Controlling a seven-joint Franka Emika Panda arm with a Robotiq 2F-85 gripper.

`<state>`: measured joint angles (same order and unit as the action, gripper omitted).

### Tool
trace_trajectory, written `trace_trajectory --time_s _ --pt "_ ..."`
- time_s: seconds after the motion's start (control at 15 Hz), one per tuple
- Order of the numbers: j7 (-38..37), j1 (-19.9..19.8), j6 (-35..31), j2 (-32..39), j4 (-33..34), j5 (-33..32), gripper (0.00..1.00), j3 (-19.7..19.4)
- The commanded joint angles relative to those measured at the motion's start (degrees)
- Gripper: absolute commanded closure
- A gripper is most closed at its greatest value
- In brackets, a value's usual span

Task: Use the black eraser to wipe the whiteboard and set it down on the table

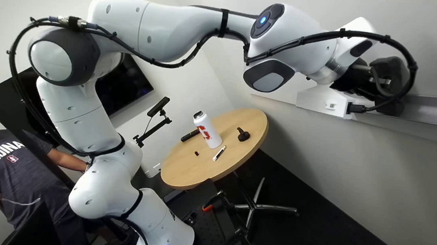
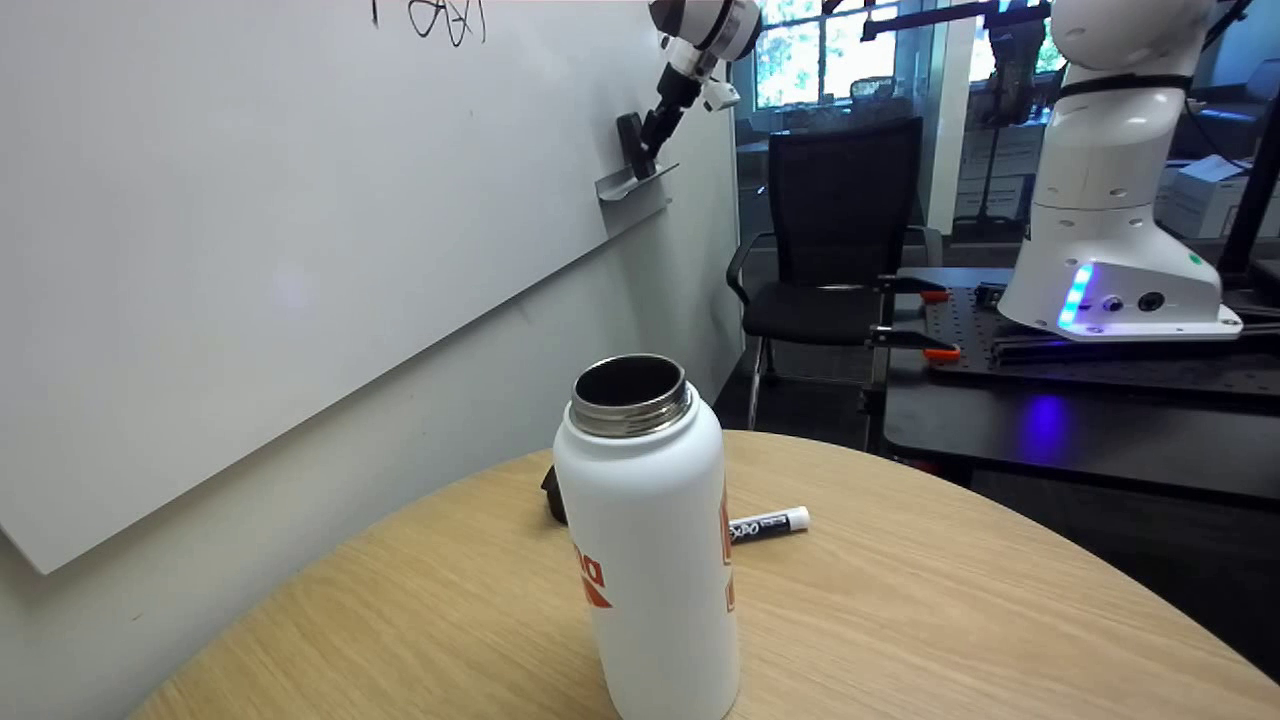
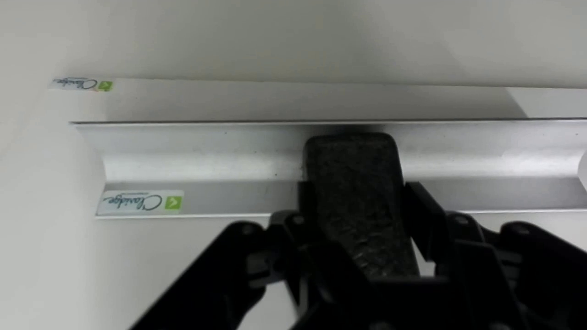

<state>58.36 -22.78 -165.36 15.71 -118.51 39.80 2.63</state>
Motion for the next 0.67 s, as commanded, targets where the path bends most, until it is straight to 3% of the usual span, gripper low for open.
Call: trace_trajectory --time_s 0.0,0.33,0.6 --pt "4.87 -1.1 0.88 -6.36 -4.52 1.11 0.73 1.01" --pt "9.78 -0.03 0.32 -16.52 -12.52 1.64 0.73 0.95" --pt "3.74 1.54 -0.62 -22.81 -18.1 -3.3 0.73 1.69"
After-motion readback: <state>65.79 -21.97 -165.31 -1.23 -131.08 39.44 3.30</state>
